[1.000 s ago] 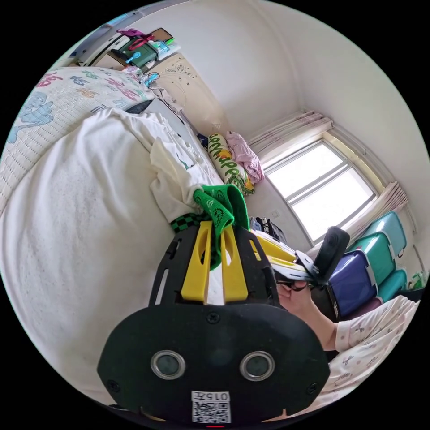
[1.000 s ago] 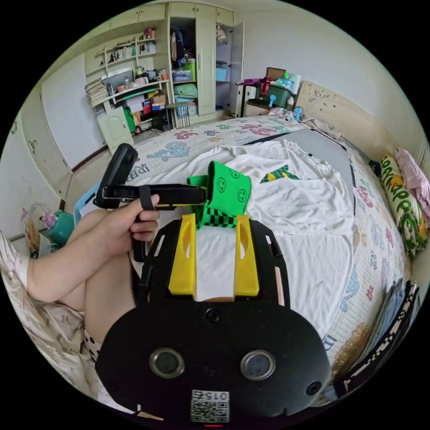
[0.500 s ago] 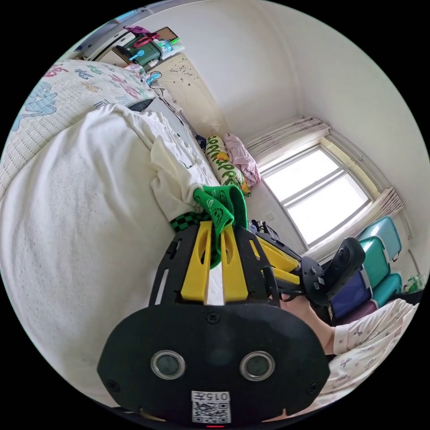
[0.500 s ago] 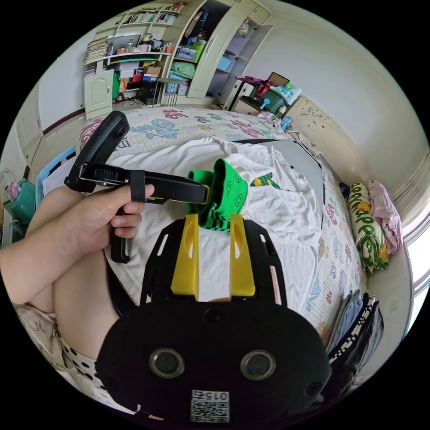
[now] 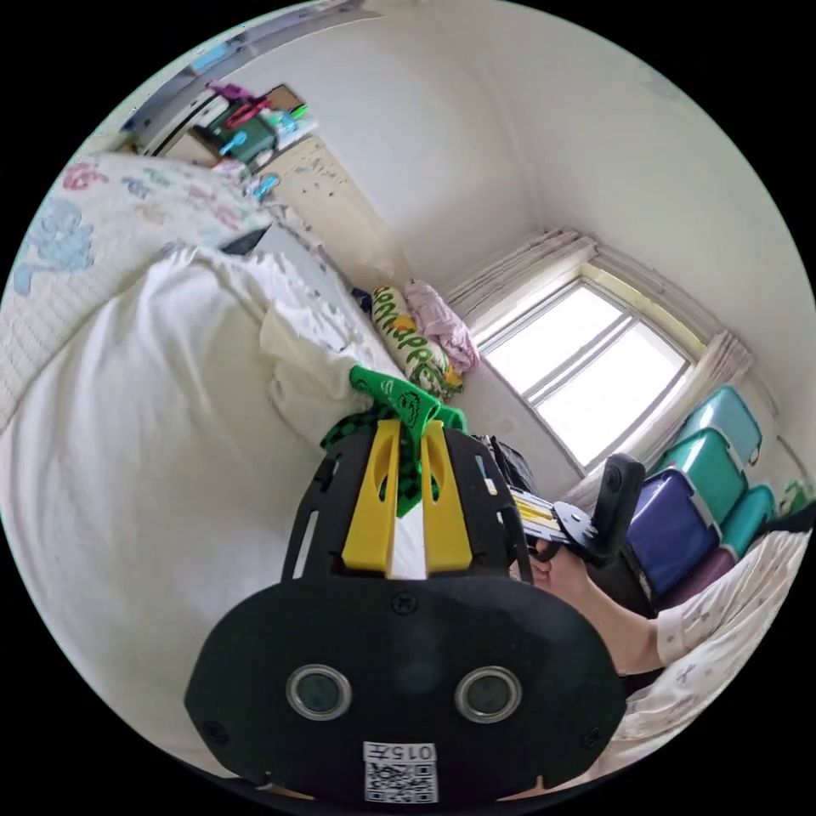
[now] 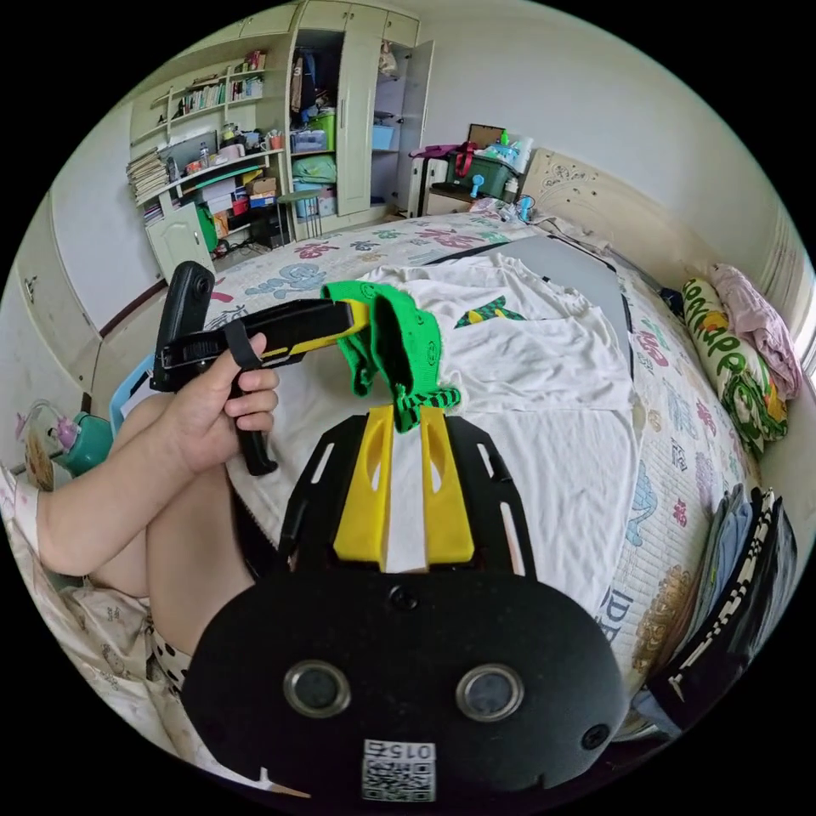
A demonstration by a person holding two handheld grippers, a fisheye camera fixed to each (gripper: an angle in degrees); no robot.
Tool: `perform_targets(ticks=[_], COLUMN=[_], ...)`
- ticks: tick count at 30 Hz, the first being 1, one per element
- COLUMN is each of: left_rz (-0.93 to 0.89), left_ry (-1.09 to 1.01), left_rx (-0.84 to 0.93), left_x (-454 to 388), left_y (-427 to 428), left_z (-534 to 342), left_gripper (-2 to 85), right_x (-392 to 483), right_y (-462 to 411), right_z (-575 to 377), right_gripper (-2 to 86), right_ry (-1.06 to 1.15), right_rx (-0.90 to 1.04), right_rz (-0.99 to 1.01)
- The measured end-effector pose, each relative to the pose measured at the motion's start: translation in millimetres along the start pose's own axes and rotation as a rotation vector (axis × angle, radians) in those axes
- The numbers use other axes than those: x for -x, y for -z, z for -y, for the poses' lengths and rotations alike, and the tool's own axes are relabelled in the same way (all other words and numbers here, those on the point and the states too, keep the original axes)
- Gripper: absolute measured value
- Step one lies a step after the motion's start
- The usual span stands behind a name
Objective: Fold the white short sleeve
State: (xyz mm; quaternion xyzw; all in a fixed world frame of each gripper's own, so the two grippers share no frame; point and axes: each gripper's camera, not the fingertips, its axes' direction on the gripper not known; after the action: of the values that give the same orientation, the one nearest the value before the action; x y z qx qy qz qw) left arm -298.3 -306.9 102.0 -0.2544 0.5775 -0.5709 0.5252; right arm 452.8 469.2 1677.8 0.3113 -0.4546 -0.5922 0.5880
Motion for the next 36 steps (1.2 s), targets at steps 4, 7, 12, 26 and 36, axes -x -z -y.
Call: perform_targets(ticks=[4, 7, 12, 26, 36], left_rz=[0.032, 0.032, 0.046, -0.007, -0.007], left_ry=[-0.037, -0.05, -0.091, -0.054, -0.059], left_rx=[0.006, 0.006, 0.024, 0.068, 0.132], left_x=[-4, -1, -3, 22, 18], left_y=[1, 6, 12, 36, 46], left_z=[-7, -10, -17, -27, -35], left_gripper=[2.0, 2.0, 2.1, 1.1, 0.1], right_x=[10, 22, 37, 74, 80], right_y=[12, 23, 32, 84, 108], right_z=[16, 36, 67, 141, 198], right_gripper=[10.4, 10.8, 10.7, 8.3, 1.1], right_ry=[-0.001, 0.0, -0.031, -0.257, -0.385], right_rx=[0.007, -0.004, 0.013, -0.001, 0.006], right_rz=[0.038, 0.028, 0.027, -0.021, 0.025])
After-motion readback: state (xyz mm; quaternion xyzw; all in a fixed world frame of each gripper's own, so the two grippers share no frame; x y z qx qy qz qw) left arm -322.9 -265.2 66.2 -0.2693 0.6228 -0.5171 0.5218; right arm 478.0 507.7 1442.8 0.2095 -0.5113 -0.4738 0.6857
